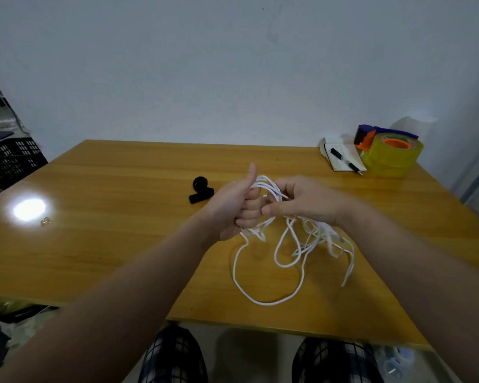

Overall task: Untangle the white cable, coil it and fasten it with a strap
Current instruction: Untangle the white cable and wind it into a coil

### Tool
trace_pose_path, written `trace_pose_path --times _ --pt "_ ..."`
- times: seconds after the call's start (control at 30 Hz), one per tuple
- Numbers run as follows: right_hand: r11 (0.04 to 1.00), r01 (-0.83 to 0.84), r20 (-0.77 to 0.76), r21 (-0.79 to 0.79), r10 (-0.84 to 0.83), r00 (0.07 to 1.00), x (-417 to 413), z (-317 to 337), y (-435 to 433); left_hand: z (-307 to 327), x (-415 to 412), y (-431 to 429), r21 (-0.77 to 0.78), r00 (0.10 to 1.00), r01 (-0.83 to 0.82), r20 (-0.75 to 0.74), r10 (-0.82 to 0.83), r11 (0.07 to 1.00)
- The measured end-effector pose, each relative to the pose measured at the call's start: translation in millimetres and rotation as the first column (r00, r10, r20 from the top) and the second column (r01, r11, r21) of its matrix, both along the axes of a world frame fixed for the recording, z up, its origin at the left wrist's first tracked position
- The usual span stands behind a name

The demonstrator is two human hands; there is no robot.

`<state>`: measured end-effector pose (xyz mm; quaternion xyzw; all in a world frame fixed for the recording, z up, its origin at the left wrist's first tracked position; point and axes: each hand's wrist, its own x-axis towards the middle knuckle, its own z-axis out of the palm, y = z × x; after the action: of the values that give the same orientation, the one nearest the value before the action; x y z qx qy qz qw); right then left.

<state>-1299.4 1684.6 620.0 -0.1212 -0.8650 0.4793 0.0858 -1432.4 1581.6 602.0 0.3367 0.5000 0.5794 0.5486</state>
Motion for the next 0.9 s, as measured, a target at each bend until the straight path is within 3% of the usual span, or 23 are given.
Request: trace_pose_path --times 0.2,0.3,0.53,0.73,0.9 --pt "0.987 0.140 -0.030 0.080 -0.138 0.990 -3.4 0.5 -2.2 9.8 -6.5 2.3 -0.072 0.995 -0.083 -0.056 0.079 0.994" --pt "0.967 0.252 -0.058 0.031 -0.249 0.967 1.0 1.3 2.6 8.2 -10.2 -1.6 -0.152 0.999 -0.025 0.017 0.028 0.988" --pt "0.914 0.339 -0.139 0.221 -0.315 0.939 -6.7 -13.0 0.9 11.2 -7.4 -5.9 -0.180 0.990 0.123 0.087 -0.109 0.976" --pt "0.949 0.240 -0.056 -0.206 -0.256 0.965 0.9 -6.3 3.6 7.3 -7.2 -11.7 -0.118 0.962 0.258 0.126 -0.244 0.959" --pt "0.941 0.134 -0.134 -0.312 -0.183 0.974 7.5 -8.8 17.7 6.5 -5.5 -9.4 -0.054 0.968 0.223 0.130 -0.215 0.973"
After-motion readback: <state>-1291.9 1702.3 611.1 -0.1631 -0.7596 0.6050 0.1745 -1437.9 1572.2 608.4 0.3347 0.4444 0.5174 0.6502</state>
